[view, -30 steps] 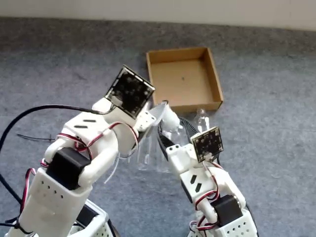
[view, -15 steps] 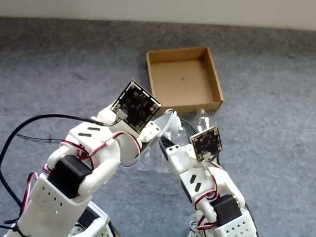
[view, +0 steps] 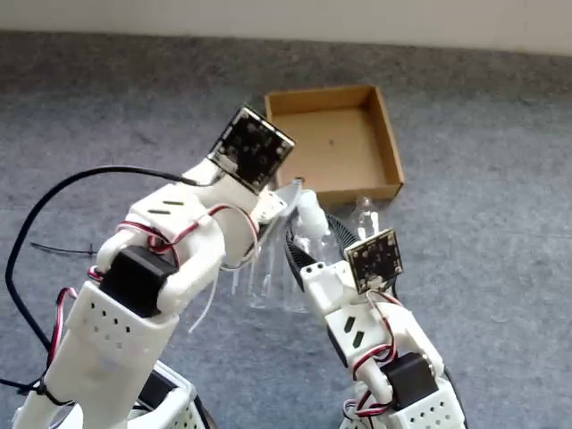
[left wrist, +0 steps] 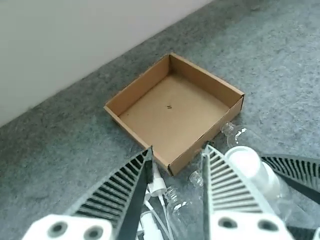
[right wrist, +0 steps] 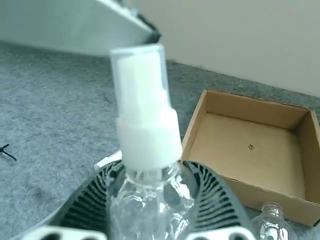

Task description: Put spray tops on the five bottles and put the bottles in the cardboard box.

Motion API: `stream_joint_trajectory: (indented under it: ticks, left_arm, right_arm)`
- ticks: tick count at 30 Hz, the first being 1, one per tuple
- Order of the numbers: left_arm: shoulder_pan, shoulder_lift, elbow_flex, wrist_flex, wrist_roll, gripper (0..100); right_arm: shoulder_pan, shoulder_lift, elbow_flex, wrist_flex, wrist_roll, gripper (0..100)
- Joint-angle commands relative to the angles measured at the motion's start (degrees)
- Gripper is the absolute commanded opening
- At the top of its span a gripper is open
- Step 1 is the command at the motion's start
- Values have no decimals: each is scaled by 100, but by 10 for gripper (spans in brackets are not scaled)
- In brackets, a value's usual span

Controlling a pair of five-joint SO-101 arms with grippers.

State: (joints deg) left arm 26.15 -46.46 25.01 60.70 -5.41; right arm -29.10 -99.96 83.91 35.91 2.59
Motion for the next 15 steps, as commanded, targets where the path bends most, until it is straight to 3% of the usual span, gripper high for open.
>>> stream_joint_trajectory:
  ticks: [1, 5, 9, 15]
  left_arm:
    - [-356, -268, -453, 360, -176, 160]
    - [-804, -549, -382, 510, -185, 160]
    - [-1604, -787, -31, 642, -185, 160]
    - [-2545, -980, 1411, 343, -176, 160]
  right_arm:
    - [66, -66, -163, -110, -9, 5]
    - [171, -4, -163, -699, -18, 5]
    - [954, 207, -163, -1877, -18, 5]
    - [1279, 2229, -804, -3776, -53, 5]
